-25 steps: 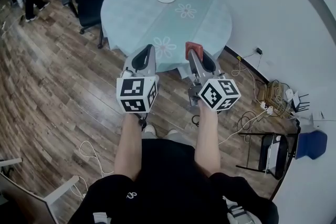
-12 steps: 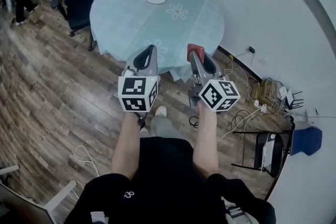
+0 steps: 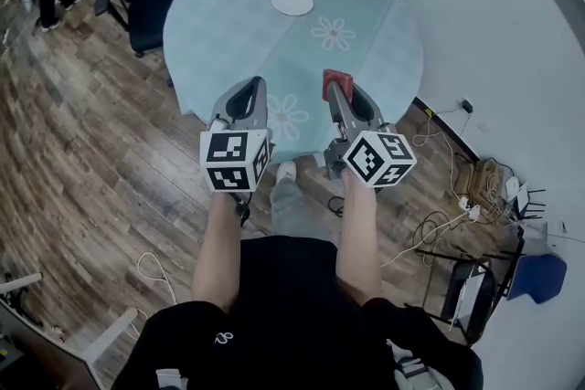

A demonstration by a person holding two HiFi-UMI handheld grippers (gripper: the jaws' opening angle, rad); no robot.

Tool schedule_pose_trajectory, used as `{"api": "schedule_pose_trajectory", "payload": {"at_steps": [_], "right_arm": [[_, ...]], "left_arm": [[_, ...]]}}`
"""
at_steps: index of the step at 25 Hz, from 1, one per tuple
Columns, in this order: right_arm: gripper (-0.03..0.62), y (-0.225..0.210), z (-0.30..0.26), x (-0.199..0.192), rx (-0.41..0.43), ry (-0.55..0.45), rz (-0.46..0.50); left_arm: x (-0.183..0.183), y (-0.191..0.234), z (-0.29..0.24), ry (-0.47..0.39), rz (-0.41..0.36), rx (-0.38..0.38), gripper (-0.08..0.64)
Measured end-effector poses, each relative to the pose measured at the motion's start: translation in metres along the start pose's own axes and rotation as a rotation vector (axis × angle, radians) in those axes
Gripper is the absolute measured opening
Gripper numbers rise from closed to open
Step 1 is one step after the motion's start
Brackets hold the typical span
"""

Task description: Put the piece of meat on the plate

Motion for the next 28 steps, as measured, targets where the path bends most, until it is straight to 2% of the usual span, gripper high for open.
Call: {"api": "schedule_pose_trajectory", "payload": {"at_steps": [3, 7, 10, 15, 22, 28], "right_arm": [[0.100, -0.027, -0.053, 0.011, 0.043, -0.003, -0.005], [0.100, -0.081, -0.106, 0.024, 0.044, -0.009, -0.052], [0.100, -0.112, -0.137, 0.031, 0.053, -0.023, -0.084], [0.100, -0.155, -0.161, 0.022, 0.043, -0.002, -0.132], [0.100, -0.195, -0.179, 0.012, -0.007, 0.020, -0.195], [0.100, -0.202, -0.199, -0.031, -0.034, 0.110, -0.220]], "left_arm": [[0.018, 0.009, -0.051, -0.001, -0.013, 0.023, -0.008], [0.032, 0.009, -0.112, 0.024, -0.012, 0.010, -0.008], [0.040, 0.015, -0.148, 0.033, 0.001, 0.028, -0.008], [0.034, 0.016, -0.193, 0.082, 0.015, 0.047, -0.008], [0.027, 0.012, -0.238, 0.153, 0.008, 0.030, -0.008], [-0.002, 0.041, -0.257, 0.228, 0.050, 0.041, -0.008]]}}
Point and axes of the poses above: the fingertips, and each gripper's own axes: z backward along the fingers, y to its left, x out of its top, the point moved 4 cm from there along z, backward along the fingers, and after that the axes turned 10 degrees about z, right-handed, at the moved point
